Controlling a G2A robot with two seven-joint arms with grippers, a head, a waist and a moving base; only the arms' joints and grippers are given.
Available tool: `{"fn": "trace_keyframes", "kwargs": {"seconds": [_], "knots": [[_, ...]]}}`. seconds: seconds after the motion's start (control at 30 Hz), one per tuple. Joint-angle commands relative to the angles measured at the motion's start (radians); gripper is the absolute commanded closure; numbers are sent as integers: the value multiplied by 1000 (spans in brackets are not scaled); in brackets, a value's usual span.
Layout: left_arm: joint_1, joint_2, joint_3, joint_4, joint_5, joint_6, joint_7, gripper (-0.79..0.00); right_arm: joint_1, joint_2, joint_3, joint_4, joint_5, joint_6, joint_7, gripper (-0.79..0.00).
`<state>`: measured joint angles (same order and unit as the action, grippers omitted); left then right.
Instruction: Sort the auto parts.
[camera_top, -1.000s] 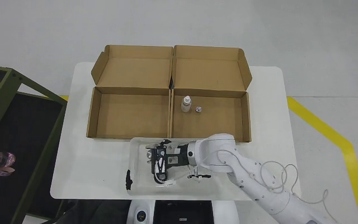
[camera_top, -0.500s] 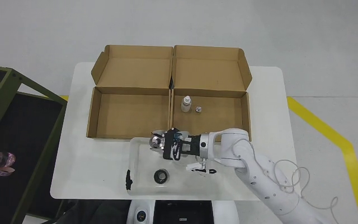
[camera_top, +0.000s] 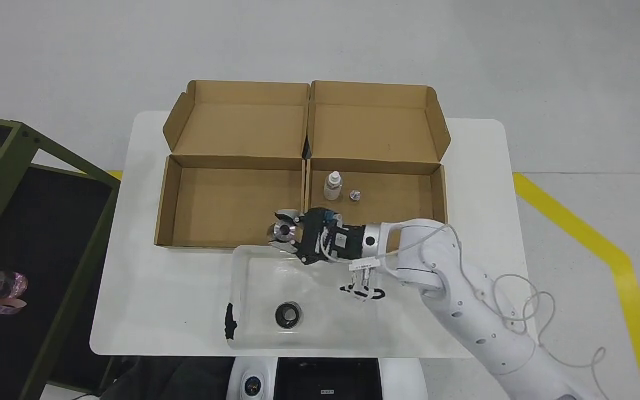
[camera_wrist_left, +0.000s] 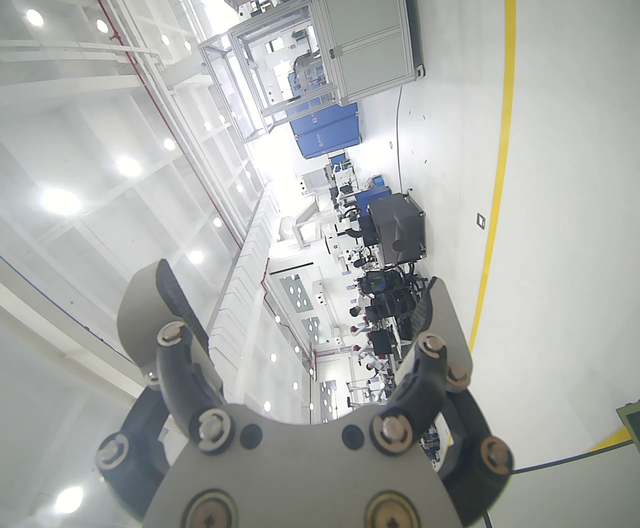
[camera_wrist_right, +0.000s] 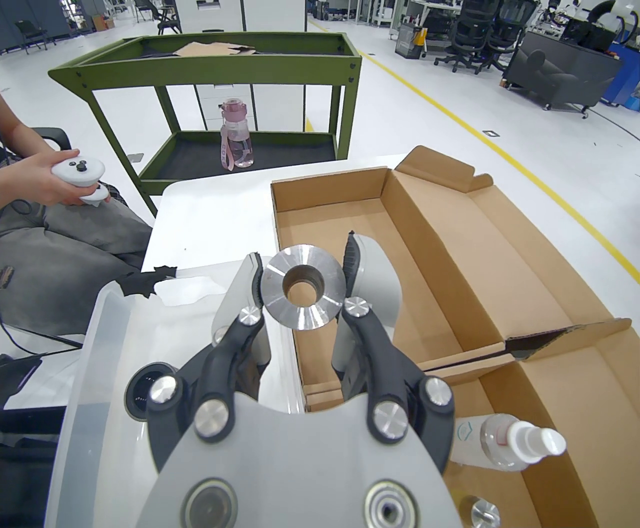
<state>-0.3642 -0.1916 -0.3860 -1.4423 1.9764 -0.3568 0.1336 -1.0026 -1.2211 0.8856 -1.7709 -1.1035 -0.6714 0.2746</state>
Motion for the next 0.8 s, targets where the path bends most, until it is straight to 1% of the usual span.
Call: {"fn": "trace_keyframes", "kwargs": {"seconds": [0.0,0.57,0.77], "knots": [[0,0,0,0,0,0,0,-785,5,-2,-2,7,6,3,-4,0],[0,0,0,0,0,0,0,-785,49,-22,-28,74,4,42,-20,0],[0,0,0,0,0,0,0,-785,49,-22,-28,74,4,42,-20,0]]}}
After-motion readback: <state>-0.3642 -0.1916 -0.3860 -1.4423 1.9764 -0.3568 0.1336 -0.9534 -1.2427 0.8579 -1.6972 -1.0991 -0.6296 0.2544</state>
